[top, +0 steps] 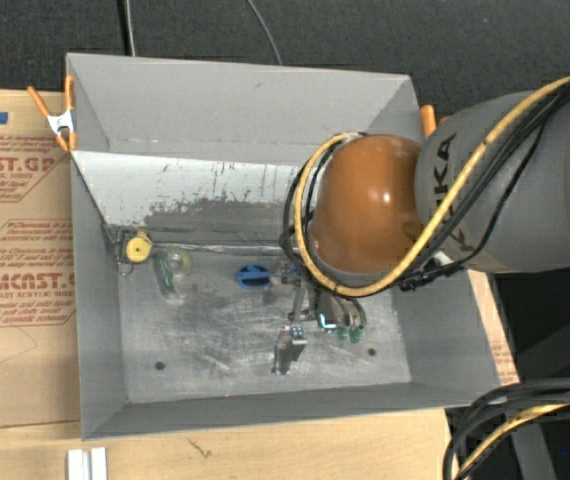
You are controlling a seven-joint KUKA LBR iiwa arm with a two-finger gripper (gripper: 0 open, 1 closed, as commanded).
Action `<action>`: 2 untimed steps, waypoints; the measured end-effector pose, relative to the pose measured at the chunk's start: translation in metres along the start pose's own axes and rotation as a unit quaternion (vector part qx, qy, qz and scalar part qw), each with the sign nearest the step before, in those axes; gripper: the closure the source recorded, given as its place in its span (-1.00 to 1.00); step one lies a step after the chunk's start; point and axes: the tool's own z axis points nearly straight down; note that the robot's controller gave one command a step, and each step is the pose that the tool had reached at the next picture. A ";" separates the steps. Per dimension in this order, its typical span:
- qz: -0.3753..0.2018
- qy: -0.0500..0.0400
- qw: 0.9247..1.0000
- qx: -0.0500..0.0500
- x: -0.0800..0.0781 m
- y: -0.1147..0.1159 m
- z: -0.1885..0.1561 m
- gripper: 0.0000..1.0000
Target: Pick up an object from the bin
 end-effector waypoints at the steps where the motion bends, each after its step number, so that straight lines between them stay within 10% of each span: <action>1: -0.006 -0.008 1.000 -0.001 -0.077 -0.044 0.108 -1.00; 2: -0.027 -0.004 1.000 0.000 -0.037 -0.046 0.077 -1.00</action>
Offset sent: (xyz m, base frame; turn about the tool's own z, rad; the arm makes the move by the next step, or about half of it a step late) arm 0.0731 -0.0436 -0.1087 -0.0151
